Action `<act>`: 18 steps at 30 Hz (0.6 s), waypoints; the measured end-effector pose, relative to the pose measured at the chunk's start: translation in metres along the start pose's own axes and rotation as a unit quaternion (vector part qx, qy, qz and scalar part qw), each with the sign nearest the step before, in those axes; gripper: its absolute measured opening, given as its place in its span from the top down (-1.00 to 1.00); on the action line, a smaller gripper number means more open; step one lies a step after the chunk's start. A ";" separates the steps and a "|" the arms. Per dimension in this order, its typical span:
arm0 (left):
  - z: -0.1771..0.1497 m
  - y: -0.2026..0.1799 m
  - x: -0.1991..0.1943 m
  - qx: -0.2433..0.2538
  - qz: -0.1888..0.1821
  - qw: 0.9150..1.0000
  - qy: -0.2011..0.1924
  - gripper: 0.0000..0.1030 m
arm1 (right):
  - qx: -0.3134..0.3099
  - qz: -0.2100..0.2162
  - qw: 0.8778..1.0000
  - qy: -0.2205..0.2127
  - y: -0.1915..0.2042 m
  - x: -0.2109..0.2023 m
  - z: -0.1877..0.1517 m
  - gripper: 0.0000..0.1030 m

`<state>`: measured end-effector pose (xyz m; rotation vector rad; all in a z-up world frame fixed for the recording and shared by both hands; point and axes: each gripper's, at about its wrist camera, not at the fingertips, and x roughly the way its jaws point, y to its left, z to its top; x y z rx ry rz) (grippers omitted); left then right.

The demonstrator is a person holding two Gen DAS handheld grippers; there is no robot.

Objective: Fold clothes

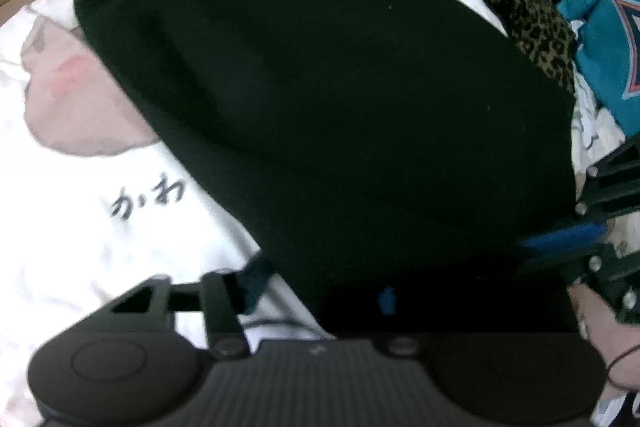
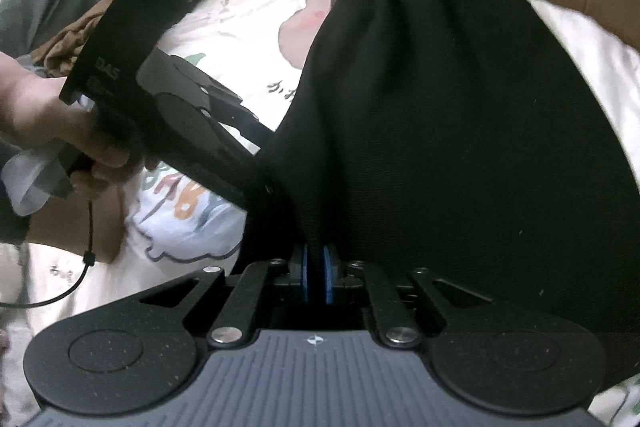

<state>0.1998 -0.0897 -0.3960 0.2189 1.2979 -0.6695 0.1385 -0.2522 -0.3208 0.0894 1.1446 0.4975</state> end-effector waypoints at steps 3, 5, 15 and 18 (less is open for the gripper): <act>-0.008 0.004 -0.007 0.009 0.002 1.000 0.008 0.28 | 0.008 0.015 1.000 0.008 -0.002 0.001 -0.004 0.46; -0.013 0.008 -0.012 0.008 0.003 1.000 0.013 0.29 | 0.015 0.025 1.000 0.009 -0.005 0.000 -0.006 0.38; 0.002 0.029 -0.037 -0.011 -0.031 0.997 0.067 0.35 | 0.053 0.018 0.998 0.009 -0.030 -0.008 -0.006 0.19; 0.005 0.031 -0.044 0.005 -0.025 0.995 0.095 0.40 | 0.059 0.008 0.998 0.008 -0.036 -0.008 -0.007 0.19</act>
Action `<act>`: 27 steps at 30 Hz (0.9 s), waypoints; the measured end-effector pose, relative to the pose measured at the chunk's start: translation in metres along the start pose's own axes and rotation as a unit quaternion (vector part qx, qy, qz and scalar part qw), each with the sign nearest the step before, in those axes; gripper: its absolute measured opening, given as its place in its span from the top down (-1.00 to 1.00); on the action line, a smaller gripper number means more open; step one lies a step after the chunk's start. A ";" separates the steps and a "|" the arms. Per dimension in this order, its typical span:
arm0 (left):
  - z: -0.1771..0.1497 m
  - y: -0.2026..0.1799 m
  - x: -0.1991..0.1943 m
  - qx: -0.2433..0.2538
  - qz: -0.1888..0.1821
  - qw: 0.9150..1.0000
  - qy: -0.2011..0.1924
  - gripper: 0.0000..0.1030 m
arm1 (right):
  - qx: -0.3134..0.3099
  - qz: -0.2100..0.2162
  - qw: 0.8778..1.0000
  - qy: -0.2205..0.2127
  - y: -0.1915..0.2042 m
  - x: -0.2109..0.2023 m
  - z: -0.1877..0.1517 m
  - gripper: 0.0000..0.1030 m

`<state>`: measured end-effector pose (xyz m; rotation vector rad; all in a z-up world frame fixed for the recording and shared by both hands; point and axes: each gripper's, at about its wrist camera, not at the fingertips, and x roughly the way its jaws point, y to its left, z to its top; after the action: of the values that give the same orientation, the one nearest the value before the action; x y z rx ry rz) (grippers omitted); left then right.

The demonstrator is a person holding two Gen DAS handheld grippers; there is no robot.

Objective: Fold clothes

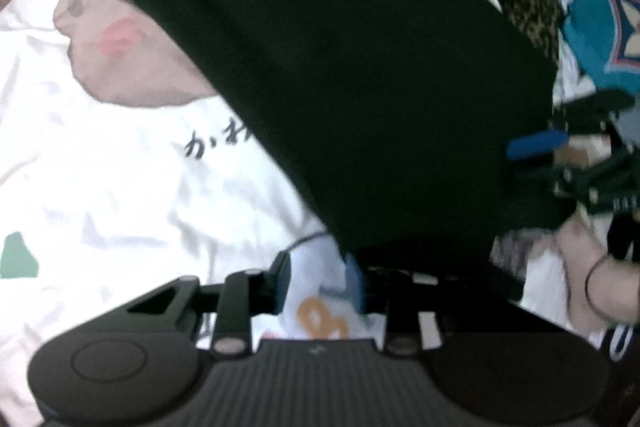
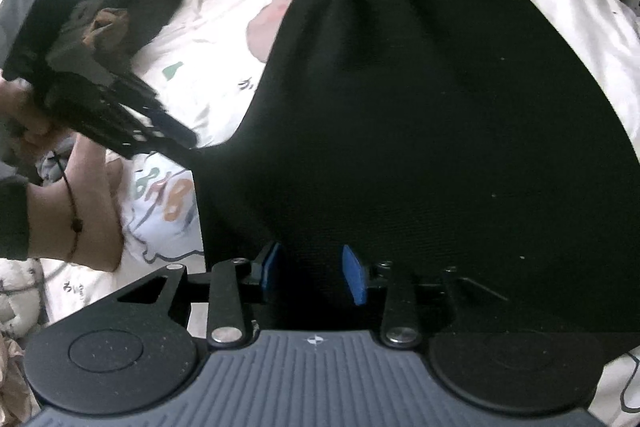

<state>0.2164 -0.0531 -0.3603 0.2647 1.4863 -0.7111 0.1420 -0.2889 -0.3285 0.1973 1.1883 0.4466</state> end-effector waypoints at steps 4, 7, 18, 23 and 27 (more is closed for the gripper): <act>0.009 0.005 -0.012 0.002 -0.004 1.000 0.001 0.39 | 0.016 0.007 1.000 -0.004 -0.008 -0.005 -0.002 0.19; 0.022 0.004 -0.014 -0.005 0.009 1.000 -0.004 0.39 | 0.037 0.031 0.999 -0.013 -0.014 -0.011 -0.005 0.19; 0.046 -0.041 0.015 -0.018 0.003 1.000 0.006 0.60 | 0.014 0.044 0.999 0.020 -0.008 0.018 -0.029 0.19; 0.040 -0.056 0.034 -0.030 0.032 0.999 0.027 0.66 | 0.018 0.035 0.999 0.021 -0.014 0.021 -0.036 0.21; 0.029 -0.063 0.046 -0.053 0.054 0.996 0.039 0.65 | 0.025 0.025 0.999 0.034 -0.023 0.021 -0.042 0.23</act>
<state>0.1999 -0.1311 -0.3848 0.2923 1.5668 -0.5373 0.1146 -0.3039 -0.3708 0.2573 1.2636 0.4696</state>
